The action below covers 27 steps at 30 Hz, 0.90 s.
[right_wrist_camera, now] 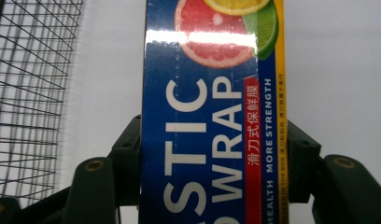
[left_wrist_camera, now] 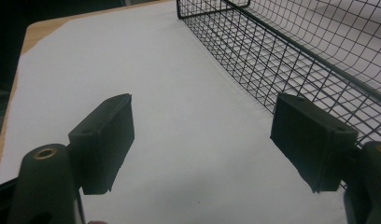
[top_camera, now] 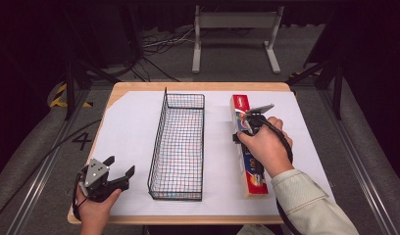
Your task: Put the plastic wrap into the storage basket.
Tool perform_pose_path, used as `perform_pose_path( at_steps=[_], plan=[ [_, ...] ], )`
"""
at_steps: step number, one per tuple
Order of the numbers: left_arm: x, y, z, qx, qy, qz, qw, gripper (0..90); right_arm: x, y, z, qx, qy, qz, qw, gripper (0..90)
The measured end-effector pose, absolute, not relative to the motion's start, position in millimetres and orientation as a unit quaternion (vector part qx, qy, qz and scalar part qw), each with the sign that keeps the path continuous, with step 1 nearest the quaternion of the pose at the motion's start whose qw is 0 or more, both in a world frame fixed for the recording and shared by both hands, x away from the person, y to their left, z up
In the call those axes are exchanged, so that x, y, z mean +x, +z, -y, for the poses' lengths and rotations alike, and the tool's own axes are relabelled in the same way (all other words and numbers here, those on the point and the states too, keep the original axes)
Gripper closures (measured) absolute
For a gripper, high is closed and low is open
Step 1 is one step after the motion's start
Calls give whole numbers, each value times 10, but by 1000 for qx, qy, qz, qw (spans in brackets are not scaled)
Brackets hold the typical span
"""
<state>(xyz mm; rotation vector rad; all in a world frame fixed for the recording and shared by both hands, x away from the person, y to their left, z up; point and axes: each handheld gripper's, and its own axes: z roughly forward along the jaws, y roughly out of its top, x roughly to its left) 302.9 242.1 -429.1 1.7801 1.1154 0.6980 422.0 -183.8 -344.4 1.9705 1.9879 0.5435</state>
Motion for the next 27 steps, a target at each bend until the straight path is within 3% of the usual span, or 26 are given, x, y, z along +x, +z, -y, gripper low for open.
perform_pose_path(
  at_steps=[27],
  plan=[
    [3008,-4265,-2381,718,280,-439,462,221,4306,-3089,1113,685,203,-687,130,398]
  ],
)
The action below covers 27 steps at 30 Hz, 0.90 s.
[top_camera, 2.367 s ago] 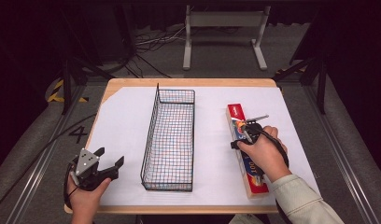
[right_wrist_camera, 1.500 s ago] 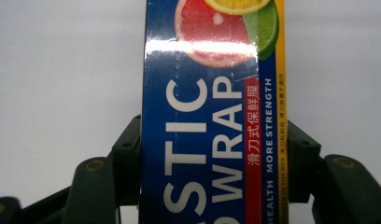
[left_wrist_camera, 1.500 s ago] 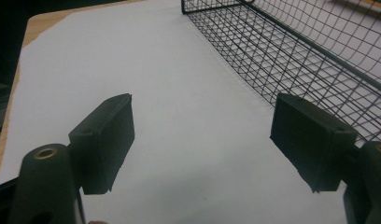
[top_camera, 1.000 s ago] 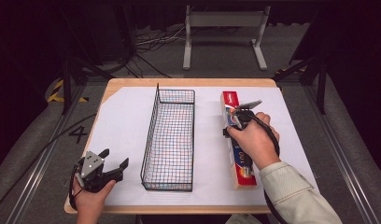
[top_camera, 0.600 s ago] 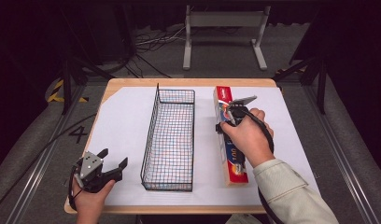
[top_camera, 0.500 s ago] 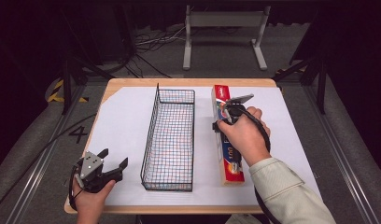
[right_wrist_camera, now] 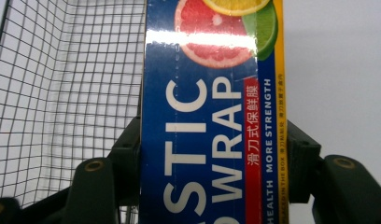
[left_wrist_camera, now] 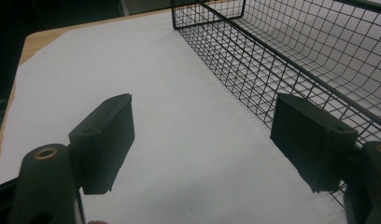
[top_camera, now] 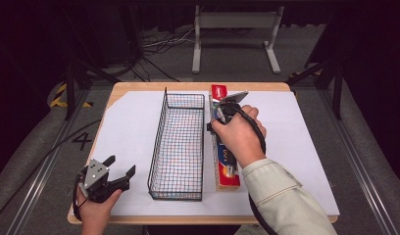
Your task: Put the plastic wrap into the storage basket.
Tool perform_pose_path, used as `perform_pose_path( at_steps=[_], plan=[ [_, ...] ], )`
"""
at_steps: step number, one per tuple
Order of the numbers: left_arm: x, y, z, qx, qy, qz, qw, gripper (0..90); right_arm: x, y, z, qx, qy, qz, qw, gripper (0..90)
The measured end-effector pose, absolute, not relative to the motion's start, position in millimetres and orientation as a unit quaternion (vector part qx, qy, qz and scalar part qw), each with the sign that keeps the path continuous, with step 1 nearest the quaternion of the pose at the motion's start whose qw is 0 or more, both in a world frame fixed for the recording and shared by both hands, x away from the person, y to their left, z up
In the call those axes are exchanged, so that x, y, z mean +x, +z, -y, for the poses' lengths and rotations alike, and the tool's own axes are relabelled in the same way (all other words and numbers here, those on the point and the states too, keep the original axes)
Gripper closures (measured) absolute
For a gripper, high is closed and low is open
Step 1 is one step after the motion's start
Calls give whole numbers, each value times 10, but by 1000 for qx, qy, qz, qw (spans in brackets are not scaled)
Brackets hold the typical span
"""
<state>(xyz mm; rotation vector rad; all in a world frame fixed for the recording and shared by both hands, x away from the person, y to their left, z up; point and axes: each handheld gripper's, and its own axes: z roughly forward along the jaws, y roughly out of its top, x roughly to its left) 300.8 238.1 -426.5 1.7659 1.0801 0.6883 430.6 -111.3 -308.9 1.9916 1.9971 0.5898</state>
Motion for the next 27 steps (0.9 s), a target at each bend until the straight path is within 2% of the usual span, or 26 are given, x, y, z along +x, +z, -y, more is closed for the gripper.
perform_pose_path(
  at_steps=[16,23,27],
  plan=[
    [3001,-4259,-2390,715,284,-439,464,220,4379,-3009,757,689,226,-680,109,397],
    [2975,-4270,-2426,714,283,-442,464,220,4425,-2964,596,691,233,-679,86,396],
    [2963,-4265,-2442,712,285,-442,466,220,4432,-2944,522,691,233,-679,91,396]
  ],
)
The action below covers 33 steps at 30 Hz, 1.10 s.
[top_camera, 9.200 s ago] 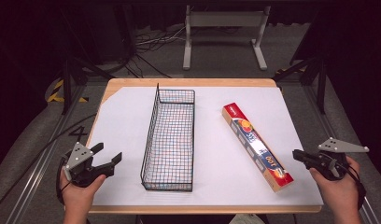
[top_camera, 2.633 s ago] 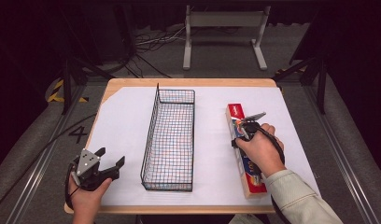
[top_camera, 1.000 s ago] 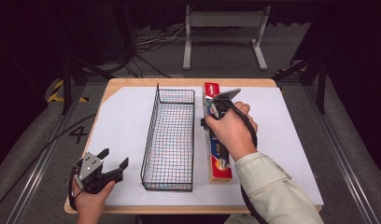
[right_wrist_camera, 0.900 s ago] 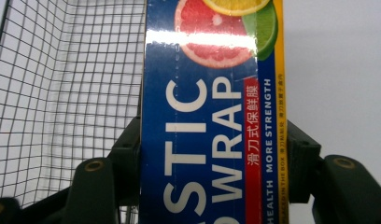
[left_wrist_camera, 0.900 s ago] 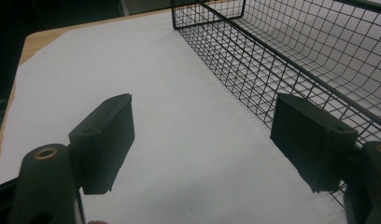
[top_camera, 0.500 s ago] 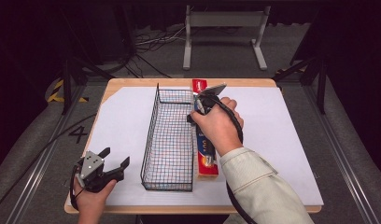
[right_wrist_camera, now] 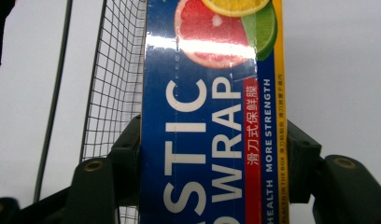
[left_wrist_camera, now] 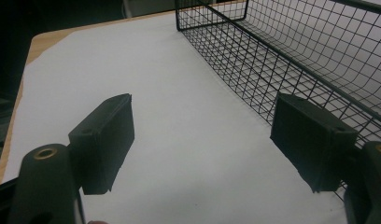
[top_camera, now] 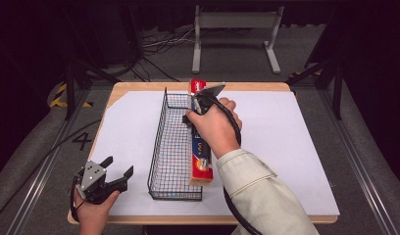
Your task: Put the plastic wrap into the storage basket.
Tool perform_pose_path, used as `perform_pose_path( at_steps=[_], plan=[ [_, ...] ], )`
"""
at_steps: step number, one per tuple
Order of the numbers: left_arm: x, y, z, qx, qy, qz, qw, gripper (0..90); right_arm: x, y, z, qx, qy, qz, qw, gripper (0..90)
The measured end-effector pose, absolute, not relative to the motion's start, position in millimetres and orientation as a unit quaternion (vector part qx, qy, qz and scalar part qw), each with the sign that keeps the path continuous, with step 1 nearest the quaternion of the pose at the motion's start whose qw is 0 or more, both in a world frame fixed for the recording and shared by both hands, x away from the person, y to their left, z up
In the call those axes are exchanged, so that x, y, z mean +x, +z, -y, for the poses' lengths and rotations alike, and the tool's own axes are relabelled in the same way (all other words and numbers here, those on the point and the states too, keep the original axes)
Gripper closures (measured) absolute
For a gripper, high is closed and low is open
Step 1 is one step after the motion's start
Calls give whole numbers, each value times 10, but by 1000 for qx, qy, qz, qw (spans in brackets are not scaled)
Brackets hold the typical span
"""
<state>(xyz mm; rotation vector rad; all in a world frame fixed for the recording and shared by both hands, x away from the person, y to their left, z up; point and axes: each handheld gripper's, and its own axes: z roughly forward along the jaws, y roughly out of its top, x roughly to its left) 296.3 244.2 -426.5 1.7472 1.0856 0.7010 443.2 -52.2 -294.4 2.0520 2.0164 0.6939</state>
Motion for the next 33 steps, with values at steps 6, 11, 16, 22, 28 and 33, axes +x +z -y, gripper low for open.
perform_pose_path(
  at_steps=[6,11,16,22,28,33],
  plan=[
    [2988,-4272,-2432,712,284,-441,467,220,4450,-2958,400,694,232,-675,94,397],
    [3005,-4269,-2410,714,286,-438,464,220,4479,-2986,341,699,235,-668,98,397],
    [3015,-4273,-2400,714,282,-439,466,220,4521,-3040,291,714,231,-653,100,396],
    [3007,-4267,-2407,713,285,-439,466,220,4556,-3110,246,714,228,-652,110,396],
    [2999,-4265,-2411,712,286,-439,466,220,4565,-3144,202,709,231,-656,115,395],
    [2982,-4268,-2419,714,288,-440,462,220,4568,-3206,181,709,225,-659,114,395]
  ],
)
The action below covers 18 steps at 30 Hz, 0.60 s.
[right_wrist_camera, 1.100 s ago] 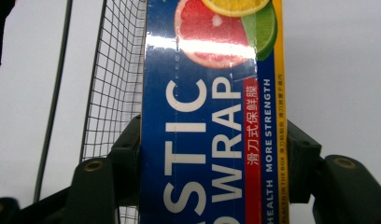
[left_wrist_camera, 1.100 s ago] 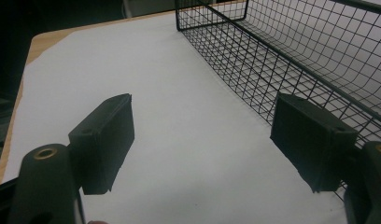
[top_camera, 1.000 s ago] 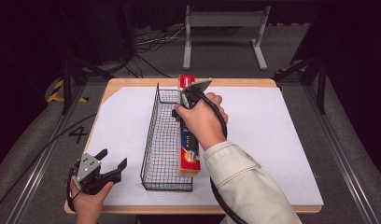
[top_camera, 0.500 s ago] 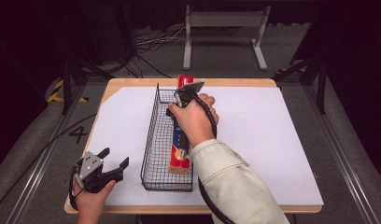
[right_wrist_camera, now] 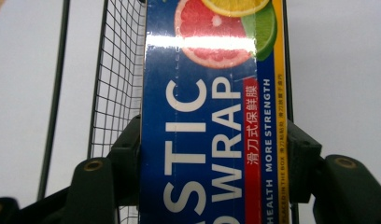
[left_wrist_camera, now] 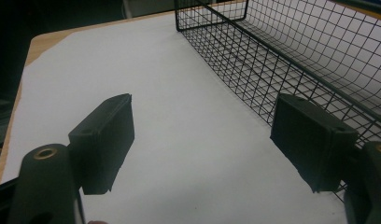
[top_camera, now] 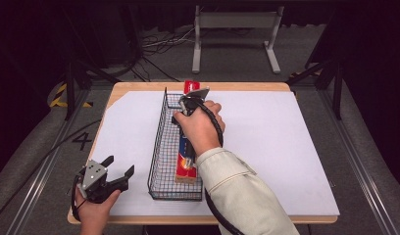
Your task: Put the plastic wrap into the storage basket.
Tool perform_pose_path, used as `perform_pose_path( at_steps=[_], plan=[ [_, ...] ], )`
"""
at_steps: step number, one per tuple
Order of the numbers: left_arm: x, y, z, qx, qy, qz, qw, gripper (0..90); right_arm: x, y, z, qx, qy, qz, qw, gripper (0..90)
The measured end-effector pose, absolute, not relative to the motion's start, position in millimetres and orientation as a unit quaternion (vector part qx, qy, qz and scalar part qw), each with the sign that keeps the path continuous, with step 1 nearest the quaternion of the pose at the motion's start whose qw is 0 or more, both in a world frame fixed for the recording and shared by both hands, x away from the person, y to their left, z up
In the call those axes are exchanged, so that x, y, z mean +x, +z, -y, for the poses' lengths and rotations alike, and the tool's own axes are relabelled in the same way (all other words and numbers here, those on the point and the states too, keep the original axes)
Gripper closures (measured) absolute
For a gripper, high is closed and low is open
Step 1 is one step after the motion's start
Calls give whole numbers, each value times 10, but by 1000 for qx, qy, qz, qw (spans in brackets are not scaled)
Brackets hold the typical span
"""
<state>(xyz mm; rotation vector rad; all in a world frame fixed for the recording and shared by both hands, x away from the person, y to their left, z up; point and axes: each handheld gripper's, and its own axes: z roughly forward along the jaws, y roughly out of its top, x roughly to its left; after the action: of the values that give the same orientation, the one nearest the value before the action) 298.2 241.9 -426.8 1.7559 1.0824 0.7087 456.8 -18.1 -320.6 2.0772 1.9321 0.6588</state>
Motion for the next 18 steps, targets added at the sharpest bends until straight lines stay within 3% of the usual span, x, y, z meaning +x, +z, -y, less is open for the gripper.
perform_pose_path(
  at_steps=[18],
  plan=[
    [2933,-4271,-2436,716,294,-441,454,220,4618,-3424,97,714,208,-660,108,394]
  ],
)
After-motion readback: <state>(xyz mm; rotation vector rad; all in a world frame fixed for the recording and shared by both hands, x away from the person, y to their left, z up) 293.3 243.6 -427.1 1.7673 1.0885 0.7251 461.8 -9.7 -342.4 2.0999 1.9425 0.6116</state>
